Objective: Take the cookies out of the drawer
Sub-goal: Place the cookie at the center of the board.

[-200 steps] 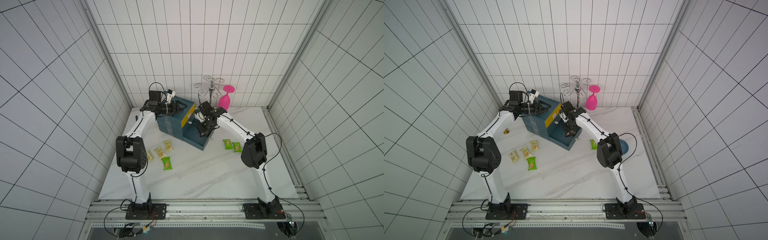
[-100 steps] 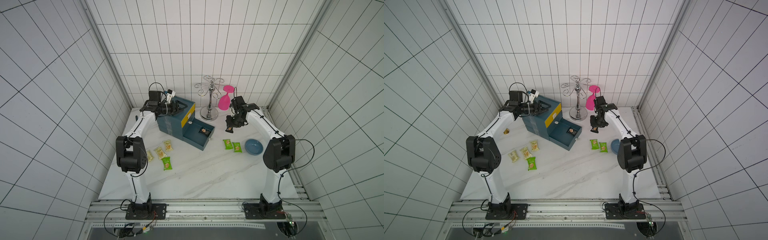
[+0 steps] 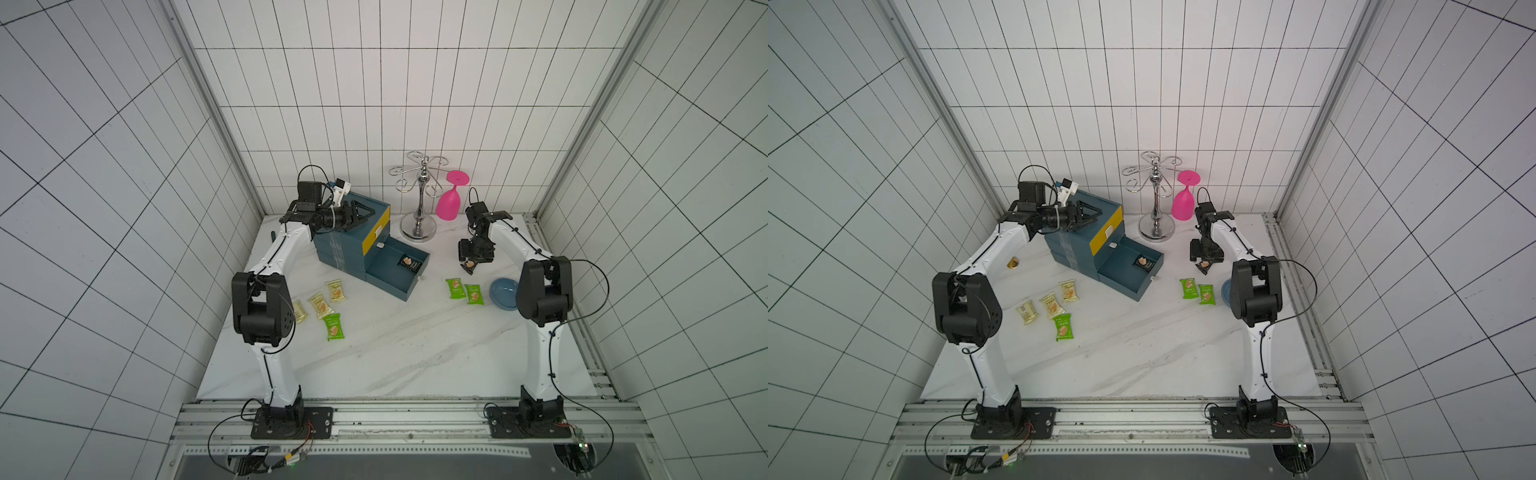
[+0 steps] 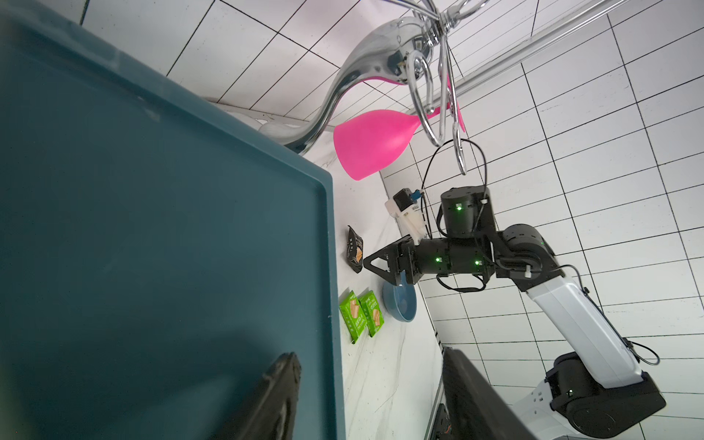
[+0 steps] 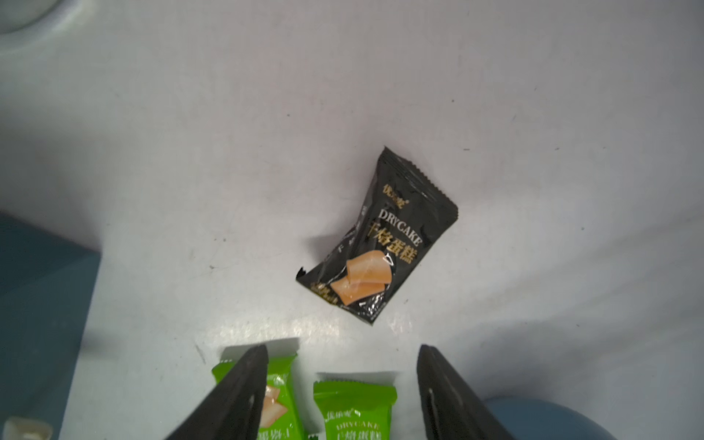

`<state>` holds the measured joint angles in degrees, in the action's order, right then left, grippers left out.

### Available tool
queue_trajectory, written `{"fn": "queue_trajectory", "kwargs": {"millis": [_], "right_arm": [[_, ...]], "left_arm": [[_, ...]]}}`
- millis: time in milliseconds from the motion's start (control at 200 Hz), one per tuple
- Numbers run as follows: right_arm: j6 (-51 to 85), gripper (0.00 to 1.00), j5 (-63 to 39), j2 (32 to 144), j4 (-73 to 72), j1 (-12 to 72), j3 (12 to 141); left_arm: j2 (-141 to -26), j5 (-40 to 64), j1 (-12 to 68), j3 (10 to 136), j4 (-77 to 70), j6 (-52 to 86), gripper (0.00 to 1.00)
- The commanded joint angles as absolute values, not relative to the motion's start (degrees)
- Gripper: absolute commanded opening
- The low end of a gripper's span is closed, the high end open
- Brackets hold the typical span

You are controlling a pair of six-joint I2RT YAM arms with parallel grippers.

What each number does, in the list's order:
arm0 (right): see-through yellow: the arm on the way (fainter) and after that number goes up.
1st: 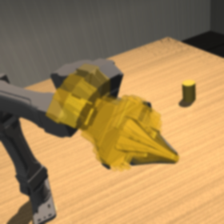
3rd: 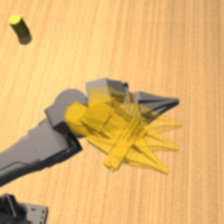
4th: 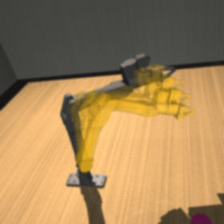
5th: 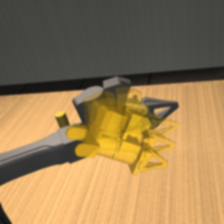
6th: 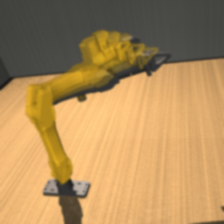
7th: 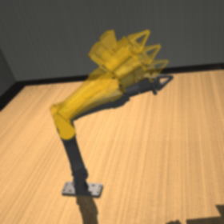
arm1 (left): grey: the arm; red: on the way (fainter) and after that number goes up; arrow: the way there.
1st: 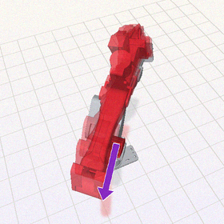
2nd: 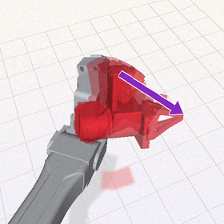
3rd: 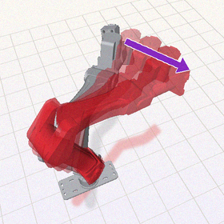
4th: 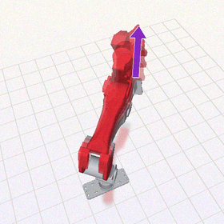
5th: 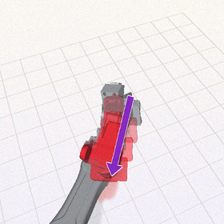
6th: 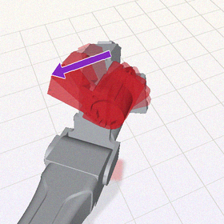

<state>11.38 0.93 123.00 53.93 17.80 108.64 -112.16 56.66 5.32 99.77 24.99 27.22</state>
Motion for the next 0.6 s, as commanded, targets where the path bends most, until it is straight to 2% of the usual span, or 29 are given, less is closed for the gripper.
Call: {"fn": "queue_trajectory", "kwargs": {"millis": [0, 205, 595], "right_arm": [[7.44, 0.67, -2.52, 113.94, 48.68, 22.34, 105.1], [-1.06, 0.68, -6.34, 111.99, 45.95, 31.35, 105.35], [-3.62, 0.66, -10.24, 124.02, 48.46, 35.15, 114.83]], "left_arm": [[-116.19, 53.9, 6.07, 96.29, 31.42, 26.89, 0.64], [-116.53, 54.12, 6.42, 96.33, 31.33, 27.03, 0.64], [-117.49, 54.8, 7.25, 96.74, 30.76, 27.33, 0.64]]}}
